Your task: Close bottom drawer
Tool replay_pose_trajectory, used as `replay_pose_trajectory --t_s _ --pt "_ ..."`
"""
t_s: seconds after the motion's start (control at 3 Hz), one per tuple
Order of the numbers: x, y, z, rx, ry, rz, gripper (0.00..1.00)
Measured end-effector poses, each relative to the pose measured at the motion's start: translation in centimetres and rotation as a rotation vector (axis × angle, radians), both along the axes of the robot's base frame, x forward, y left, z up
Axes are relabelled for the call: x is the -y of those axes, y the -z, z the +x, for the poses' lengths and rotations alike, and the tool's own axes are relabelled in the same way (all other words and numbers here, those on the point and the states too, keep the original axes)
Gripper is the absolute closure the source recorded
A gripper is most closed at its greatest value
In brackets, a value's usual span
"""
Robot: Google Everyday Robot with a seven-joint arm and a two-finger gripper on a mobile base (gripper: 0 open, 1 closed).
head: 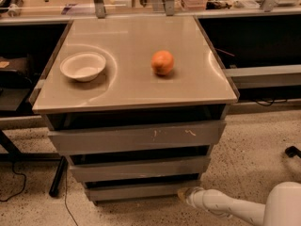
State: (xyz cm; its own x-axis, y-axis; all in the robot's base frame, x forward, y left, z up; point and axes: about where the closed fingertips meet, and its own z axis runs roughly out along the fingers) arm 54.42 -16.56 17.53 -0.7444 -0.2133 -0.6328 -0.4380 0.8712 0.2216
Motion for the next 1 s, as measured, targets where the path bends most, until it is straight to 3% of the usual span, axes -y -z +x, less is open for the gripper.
replay_pose_trajectory --t_s 0.33,0.67,1.0 --pt "1.7 -0.8 -1.6 -0.042 0.032 -0.014 1.00" --pt "12.1 -5.3 -4.1 -0.084 0.293 -0.098 1.00" --pt "14.6 -8.8 -4.3 -0.054 0.379 -0.134 0.82"
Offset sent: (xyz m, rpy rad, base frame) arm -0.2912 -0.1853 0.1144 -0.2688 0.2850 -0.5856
